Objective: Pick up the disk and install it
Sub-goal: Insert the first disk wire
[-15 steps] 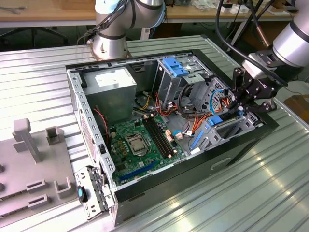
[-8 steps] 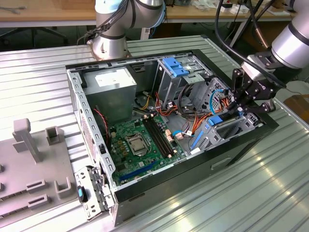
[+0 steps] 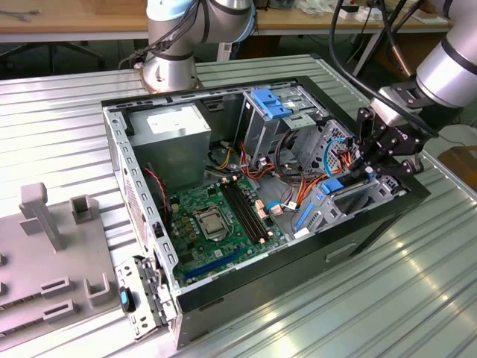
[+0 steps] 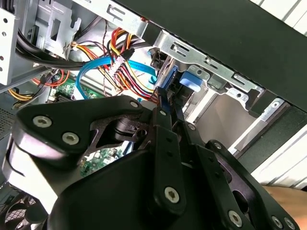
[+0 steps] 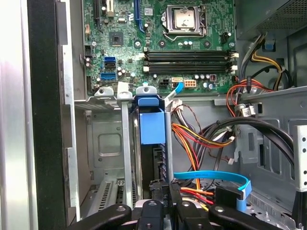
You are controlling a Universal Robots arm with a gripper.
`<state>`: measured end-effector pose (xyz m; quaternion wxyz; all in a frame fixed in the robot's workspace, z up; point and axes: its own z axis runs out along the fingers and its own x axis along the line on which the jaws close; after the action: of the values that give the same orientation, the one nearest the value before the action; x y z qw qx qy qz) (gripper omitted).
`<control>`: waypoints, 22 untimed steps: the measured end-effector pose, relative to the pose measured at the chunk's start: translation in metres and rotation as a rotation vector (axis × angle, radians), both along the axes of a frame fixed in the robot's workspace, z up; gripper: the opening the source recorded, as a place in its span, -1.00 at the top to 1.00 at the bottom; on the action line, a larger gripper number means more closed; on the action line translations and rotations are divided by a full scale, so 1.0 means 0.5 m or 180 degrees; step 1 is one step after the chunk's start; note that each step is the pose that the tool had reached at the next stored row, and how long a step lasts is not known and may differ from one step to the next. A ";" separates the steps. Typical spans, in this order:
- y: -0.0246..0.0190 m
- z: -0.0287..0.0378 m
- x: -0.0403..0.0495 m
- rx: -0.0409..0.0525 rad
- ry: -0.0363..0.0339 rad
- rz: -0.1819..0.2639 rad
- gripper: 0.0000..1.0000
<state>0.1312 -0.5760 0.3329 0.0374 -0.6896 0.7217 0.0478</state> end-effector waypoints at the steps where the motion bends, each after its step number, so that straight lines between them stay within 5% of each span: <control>1: -0.0001 -0.001 0.000 0.0002 0.0000 0.0000 0.66; 6: 0.0001 0.001 -0.001 0.0011 -0.0001 0.0000 0.64; 11: 0.0000 0.035 -0.001 0.0001 -0.0001 0.0000 0.52; 14: 0.0000 0.035 -0.001 0.0003 -0.0001 0.0000 0.55; 16: -0.0001 0.036 -0.001 0.0002 -0.0001 0.0000 0.79; 22: 0.0000 0.037 -0.001 0.0002 -0.0001 0.0000 0.79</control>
<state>0.1307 -0.5760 0.3513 0.0377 -0.6896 0.7217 0.0480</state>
